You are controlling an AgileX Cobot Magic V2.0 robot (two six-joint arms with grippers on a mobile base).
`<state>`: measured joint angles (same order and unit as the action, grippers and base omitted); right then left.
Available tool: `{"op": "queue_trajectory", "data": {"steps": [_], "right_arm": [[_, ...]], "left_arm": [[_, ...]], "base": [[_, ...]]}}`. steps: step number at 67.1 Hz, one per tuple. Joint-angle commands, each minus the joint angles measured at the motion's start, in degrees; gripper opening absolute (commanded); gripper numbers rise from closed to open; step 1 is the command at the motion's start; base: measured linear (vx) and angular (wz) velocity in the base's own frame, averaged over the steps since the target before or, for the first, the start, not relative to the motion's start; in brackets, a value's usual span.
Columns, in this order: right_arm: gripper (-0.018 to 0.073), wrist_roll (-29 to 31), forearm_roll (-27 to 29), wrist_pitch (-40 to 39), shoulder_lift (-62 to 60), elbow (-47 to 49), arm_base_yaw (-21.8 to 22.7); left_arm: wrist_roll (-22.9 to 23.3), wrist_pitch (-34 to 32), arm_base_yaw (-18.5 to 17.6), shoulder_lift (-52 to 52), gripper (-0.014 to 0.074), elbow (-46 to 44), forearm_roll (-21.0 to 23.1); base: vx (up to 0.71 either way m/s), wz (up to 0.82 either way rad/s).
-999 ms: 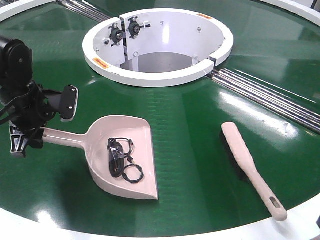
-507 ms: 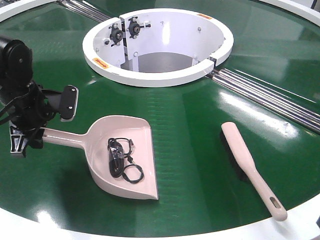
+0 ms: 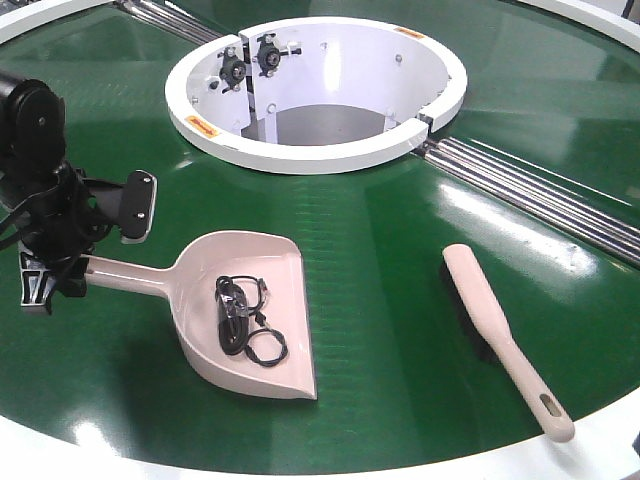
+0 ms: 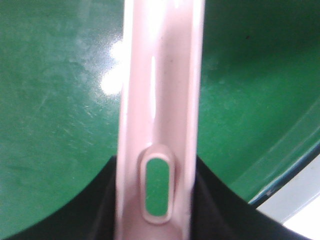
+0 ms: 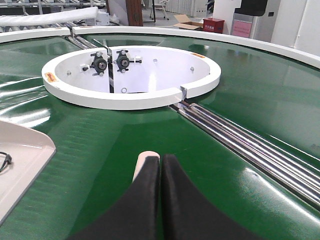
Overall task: Clean and inspect green conveyor with broom and dustpan
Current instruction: 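Release the dustpan handle and raise the left gripper away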
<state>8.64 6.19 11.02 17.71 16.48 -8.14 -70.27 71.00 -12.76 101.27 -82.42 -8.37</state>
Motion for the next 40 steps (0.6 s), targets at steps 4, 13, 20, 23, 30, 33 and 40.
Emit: {"op": "queue_trajectory", "data": {"steps": [4, 13, 20, 23, 30, 33, 40], "right_arm": [[-0.0004, 0.2, -0.1, -4.8, 0.4, 1.5, 0.4], [-0.0004, 0.2, -0.1, -4.8, 0.4, 1.5, 0.4], [-0.0004, 0.2, -0.1, -4.8, 0.4, 1.5, 0.4], [-0.0004, 0.2, -0.1, -4.8, 0.4, 1.5, 0.4], [-0.0004, 0.2, -0.1, -4.8, 0.4, 1.5, 0.4], [-0.0004, 0.2, -0.1, -4.8, 0.4, 1.5, 0.4], [-0.0004, 0.2, -0.1, -4.8, 0.4, 1.5, 0.4]], "left_arm": [[1.1, 1.2, -0.4, -2.8, 0.0040, -1.6, -0.1], [1.1, 1.1, -0.4, -2.9, 0.0143, -1.6, -1.4], [1.6, 0.8, -0.4, -2.9, 0.0300, -1.6, -1.3], [1.8, 0.8, -0.4, -2.9, 0.0385, -1.6, -1.2], [4.9, 0.5, -0.4, -2.9, 0.0566, -1.6, -2.3], [6.2, 0.1, -0.4, -2.9, 0.0620, -1.6, -3.7], [10.4, -0.8, -0.4, -2.9, 0.0713, -1.6, -6.0]], "base": [[0.00, 0.00], [0.00, 0.00], [0.00, 0.00], [0.00, 0.00], [0.00, 0.00], [0.00, 0.00], [0.00, 0.00]]}}
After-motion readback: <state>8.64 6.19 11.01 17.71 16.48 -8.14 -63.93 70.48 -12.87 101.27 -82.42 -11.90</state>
